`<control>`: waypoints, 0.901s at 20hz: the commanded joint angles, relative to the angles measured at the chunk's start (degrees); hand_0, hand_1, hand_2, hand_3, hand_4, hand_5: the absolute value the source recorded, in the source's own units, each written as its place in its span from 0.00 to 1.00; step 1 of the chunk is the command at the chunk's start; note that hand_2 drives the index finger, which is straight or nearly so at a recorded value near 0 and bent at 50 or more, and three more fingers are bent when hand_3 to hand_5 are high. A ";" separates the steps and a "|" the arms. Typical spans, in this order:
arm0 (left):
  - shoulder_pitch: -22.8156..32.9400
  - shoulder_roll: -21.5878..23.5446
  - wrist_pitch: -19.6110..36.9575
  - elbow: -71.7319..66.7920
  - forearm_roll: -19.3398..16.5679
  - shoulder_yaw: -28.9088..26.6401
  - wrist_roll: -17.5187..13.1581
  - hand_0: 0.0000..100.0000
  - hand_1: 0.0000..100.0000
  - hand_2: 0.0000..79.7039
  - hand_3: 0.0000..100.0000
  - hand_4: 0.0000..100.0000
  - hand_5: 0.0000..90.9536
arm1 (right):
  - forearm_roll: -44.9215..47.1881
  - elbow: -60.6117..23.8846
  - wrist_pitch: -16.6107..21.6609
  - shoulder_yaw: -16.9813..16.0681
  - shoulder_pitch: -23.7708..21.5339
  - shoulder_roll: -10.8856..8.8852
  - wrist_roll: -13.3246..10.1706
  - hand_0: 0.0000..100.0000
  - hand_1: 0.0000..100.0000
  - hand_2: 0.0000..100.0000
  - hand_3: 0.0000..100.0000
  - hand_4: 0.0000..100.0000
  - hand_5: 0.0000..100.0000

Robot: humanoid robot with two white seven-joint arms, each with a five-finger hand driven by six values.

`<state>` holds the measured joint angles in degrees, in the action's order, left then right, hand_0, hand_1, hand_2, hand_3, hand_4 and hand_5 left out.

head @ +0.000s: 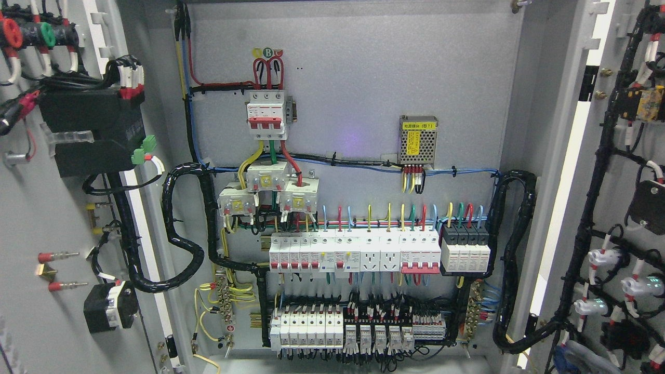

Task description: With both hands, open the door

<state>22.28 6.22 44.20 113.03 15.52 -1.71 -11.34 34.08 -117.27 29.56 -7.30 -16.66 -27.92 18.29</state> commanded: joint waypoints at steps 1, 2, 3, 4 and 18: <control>0.48 0.64 18.29 0.26 2.75 -6.02 -0.08 0.00 0.00 0.00 0.00 0.03 0.00 | 0.29 0.11 0.06 -1.31 -0.65 -0.38 -0.01 0.23 0.00 0.00 0.00 0.00 0.00; 0.57 0.64 18.37 0.17 2.84 -6.64 -0.08 0.00 0.00 0.00 0.00 0.03 0.00 | 0.29 0.11 -0.03 -1.49 -0.65 -0.38 -0.01 0.23 0.00 0.00 0.00 0.00 0.00; 0.83 0.64 18.29 0.17 3.37 -7.34 -0.08 0.00 0.00 0.00 0.00 0.03 0.00 | 0.29 0.11 -0.03 -1.66 -0.65 -0.47 -0.10 0.23 0.00 0.00 0.00 0.00 0.00; 1.27 0.72 18.37 0.17 4.16 -7.96 -0.08 0.00 0.00 0.00 0.00 0.03 0.00 | 0.29 0.11 -0.03 -1.75 -0.65 -0.47 -0.01 0.23 0.00 0.00 0.00 0.00 0.00; 1.19 7.05 17.41 -5.45 13.12 -15.43 -0.17 0.00 0.00 0.00 0.00 0.03 0.00 | 2.74 0.11 0.23 -4.65 -3.03 -0.38 -0.01 0.23 0.00 0.00 0.00 0.00 0.00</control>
<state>23.67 9.39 44.20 111.62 25.55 -11.52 -11.48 35.76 -117.18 29.71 -10.08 -18.91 -28.12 18.30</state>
